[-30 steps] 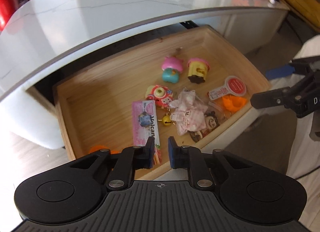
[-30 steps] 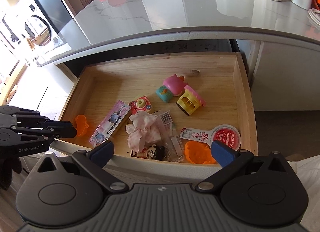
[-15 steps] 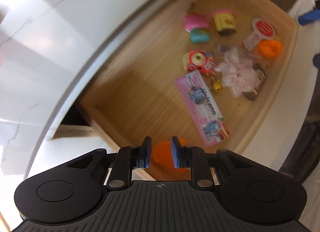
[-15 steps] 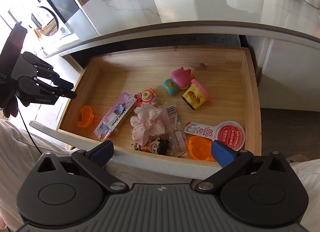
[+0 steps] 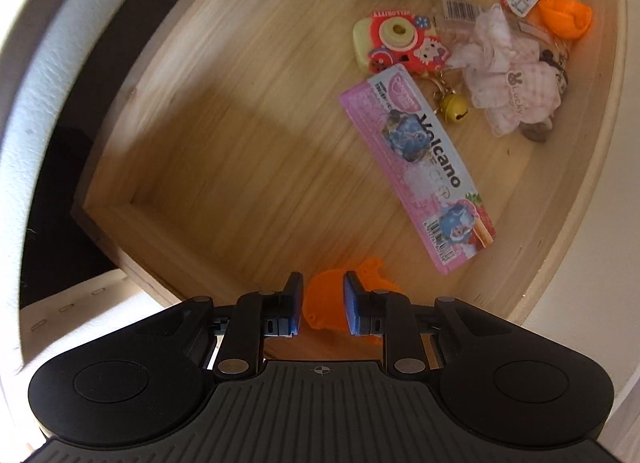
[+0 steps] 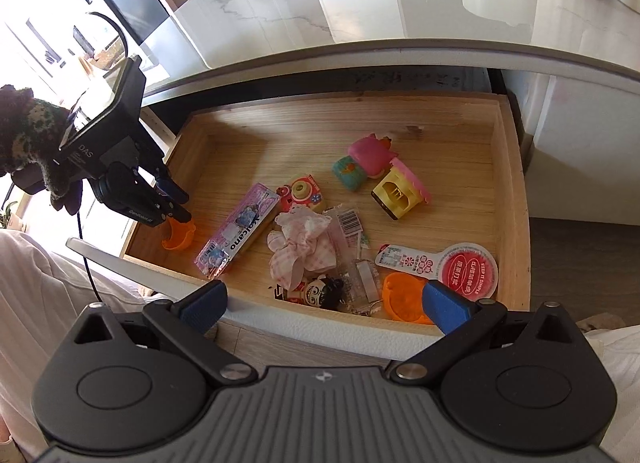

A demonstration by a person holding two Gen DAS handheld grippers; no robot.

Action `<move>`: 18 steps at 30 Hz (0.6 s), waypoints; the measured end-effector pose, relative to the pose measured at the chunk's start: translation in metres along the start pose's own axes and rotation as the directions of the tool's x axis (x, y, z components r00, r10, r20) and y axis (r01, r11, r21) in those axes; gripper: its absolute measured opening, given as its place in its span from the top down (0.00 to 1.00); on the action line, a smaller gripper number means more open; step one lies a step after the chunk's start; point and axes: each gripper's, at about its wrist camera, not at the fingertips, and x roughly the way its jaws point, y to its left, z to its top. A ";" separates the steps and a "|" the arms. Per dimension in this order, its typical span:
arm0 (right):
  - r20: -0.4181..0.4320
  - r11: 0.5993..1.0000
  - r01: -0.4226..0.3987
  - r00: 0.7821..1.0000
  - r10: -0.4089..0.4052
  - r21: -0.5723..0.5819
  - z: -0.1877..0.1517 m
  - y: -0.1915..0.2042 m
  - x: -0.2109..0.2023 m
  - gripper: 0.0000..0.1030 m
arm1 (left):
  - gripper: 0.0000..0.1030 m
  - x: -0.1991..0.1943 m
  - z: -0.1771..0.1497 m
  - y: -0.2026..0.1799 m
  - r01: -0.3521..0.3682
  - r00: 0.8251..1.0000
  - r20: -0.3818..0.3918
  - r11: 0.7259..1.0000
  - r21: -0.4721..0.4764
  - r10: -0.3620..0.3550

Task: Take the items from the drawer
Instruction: 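Close the left gripper on the orange plastic shell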

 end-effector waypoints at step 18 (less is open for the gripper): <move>0.024 0.974 0.060 0.998 -0.056 -0.220 0.049 -0.005 0.002 0.00 | 0.92 -0.091 -0.036 -0.017 0.277 0.823 0.561 0.923 -0.269 -0.083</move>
